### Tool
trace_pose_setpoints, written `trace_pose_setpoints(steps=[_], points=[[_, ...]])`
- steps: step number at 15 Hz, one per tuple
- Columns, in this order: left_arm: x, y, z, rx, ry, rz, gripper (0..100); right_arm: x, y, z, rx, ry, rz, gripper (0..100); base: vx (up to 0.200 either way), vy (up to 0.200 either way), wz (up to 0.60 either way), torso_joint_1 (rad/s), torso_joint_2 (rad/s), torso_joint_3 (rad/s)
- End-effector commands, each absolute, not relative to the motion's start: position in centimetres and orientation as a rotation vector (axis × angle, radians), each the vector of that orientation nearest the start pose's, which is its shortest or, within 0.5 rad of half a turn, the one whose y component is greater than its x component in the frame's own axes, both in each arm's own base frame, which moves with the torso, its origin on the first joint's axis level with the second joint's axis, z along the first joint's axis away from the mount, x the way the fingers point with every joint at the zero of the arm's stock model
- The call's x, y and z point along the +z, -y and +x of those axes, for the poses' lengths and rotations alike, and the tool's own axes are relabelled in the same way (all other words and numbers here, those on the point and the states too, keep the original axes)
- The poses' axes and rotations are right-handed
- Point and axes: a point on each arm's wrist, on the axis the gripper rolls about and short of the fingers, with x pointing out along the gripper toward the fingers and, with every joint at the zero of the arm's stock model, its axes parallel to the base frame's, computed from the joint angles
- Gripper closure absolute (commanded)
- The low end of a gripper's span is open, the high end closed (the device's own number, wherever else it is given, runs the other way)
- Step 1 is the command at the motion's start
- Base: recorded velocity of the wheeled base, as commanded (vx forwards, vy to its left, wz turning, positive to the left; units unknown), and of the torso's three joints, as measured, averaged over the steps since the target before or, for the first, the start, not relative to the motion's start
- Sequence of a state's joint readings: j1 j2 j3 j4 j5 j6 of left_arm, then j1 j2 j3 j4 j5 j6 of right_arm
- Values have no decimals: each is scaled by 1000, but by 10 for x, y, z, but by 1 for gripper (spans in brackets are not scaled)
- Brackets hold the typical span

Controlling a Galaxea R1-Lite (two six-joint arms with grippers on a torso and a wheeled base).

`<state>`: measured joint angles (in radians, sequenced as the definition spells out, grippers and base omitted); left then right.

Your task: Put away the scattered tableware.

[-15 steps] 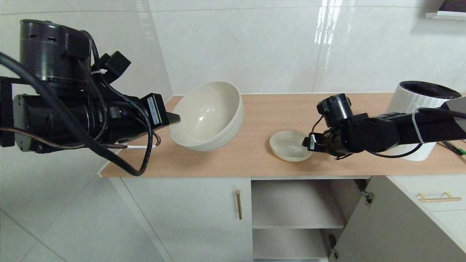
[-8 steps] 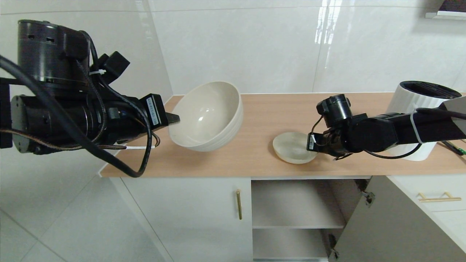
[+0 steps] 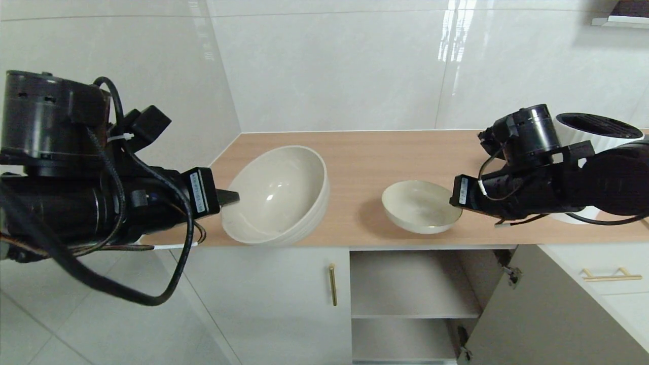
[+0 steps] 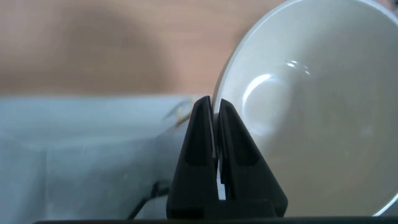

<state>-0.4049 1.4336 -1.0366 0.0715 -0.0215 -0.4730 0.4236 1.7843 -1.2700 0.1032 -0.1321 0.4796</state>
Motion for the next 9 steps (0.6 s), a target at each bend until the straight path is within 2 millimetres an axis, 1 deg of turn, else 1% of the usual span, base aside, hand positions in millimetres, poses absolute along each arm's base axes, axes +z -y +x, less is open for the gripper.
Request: trace_pose_setpoints(steps=[1,2,3,4,5,7,9], points=[[246,89,197,-317,-564,-361,100,219,-129,274,172,-663,292,100,0,0,0,0,0,0],[242,88,193,-316,-578,-357,100,217,-127,267,183,-678,291,100,0,0,0,0,0,0],[234,89,187,-324,-601,-347,100,217,-127,267,183,-678,291,100,0,0,0,0,0,0],[231,87,184,-320,-612,-346,100,209,-122,248,190,-710,279,100,0,0,0,0,0,0],[226,87,184,-316,-627,-342,100,204,-119,243,184,-727,270,100,0,0,0,0,0,0],[221,89,188,-307,-651,-340,100,201,-116,237,182,-737,269,100,-200,0,0,0,5,2],[216,92,194,-303,-672,-335,100,200,-115,237,176,-739,265,100,-200,0,0,10,5,0]])
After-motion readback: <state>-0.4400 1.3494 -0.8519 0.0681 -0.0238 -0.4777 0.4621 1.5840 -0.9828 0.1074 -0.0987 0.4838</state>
